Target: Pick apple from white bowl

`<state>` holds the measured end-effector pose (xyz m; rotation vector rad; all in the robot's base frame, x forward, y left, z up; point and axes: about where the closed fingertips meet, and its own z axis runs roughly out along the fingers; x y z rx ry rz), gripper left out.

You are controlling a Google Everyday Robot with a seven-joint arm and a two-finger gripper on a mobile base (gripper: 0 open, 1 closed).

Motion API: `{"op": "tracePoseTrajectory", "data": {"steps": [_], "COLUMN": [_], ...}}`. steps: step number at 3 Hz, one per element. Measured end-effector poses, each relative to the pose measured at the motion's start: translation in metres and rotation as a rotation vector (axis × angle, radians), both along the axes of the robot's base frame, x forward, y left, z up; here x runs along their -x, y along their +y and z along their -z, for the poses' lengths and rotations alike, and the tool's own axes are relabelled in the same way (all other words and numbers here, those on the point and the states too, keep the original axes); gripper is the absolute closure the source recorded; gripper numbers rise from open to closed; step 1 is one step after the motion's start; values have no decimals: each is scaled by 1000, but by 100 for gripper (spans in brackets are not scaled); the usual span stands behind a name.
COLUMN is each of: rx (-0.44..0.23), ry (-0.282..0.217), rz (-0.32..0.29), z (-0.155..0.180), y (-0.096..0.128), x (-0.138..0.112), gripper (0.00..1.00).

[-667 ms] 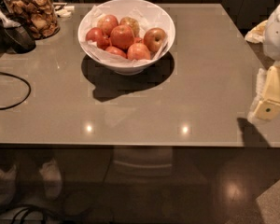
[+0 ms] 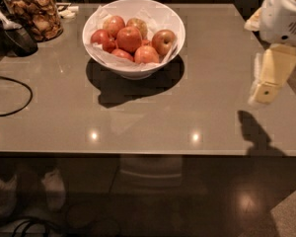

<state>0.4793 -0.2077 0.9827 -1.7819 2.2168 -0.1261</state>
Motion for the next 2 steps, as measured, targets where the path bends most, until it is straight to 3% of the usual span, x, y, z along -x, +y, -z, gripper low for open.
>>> {"op": "tracePoseTrajectory", "data": {"steps": [2], "rx": [-32], "ry": [-16], "rz": [-6], "z": [0], "y": [2], "x": [-5], "gripper": [0]}}
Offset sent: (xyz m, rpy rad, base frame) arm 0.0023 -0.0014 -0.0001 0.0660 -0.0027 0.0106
